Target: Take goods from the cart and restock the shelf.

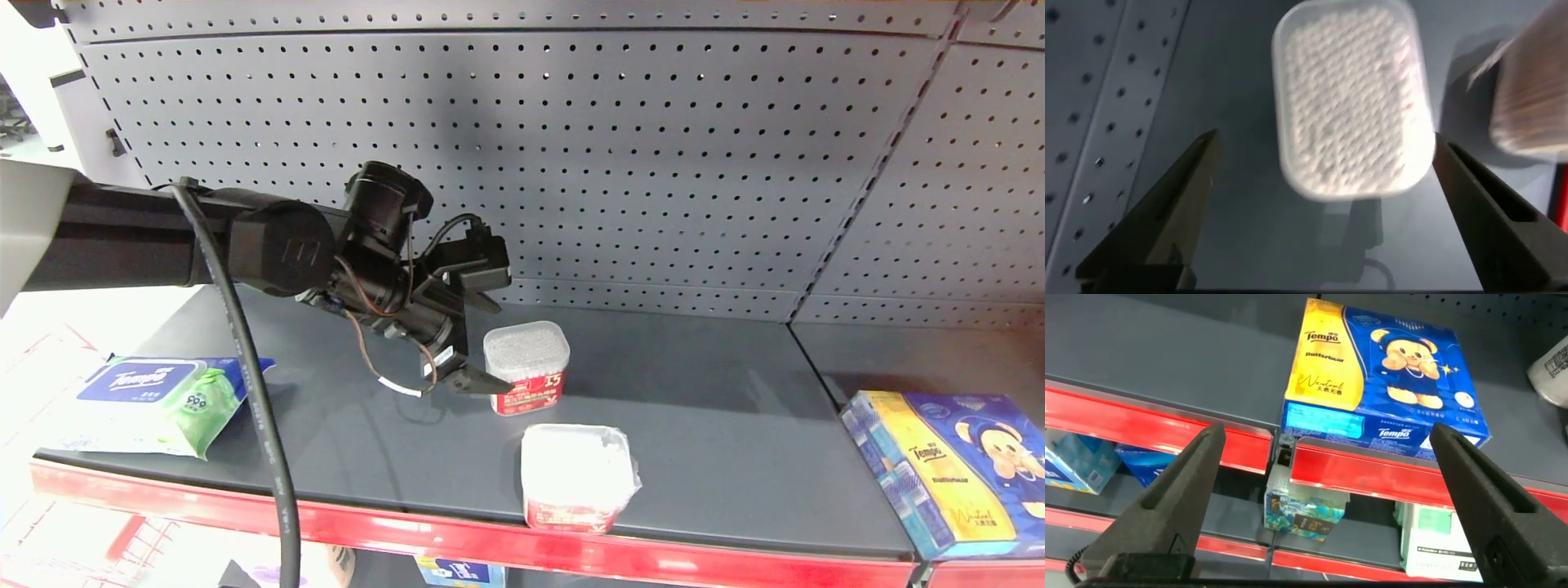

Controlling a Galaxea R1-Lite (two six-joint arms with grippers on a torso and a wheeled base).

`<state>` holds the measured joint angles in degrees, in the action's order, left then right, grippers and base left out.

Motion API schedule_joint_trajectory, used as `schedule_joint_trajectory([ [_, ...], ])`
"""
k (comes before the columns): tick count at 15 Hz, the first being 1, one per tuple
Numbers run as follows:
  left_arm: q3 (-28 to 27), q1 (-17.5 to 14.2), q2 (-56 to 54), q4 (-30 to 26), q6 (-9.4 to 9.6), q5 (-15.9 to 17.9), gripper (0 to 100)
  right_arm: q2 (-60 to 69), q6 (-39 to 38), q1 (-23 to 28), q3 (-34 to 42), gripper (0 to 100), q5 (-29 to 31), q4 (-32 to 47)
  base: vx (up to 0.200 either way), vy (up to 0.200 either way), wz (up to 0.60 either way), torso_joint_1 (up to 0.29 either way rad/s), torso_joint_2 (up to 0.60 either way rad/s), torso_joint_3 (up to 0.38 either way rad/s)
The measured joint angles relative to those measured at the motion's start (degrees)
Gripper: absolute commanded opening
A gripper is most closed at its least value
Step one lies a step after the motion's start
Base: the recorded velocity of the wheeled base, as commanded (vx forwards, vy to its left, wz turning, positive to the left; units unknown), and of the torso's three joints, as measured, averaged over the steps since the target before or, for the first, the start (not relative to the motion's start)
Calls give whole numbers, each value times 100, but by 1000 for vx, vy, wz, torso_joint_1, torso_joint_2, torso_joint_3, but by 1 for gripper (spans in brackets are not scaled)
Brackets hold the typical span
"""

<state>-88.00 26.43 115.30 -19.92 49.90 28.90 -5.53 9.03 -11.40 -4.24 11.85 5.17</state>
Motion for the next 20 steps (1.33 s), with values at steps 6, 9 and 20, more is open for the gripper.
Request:
schedule_joint_trajectory([
  [6,74,-124,-28,-9,18,-134,100,0,5,0,-7,100,0,2,0,0,0,0,0,0],
  [9,74,-135,-30,-6,13,-143,100,0,7,0,-9,100,0,2,0,0,0,0,0,0],
  [20,18,-215,-17,-2,-13,-140,100,0,7,-1,2,100,-4,2,0,0,0,0,0,0],
])
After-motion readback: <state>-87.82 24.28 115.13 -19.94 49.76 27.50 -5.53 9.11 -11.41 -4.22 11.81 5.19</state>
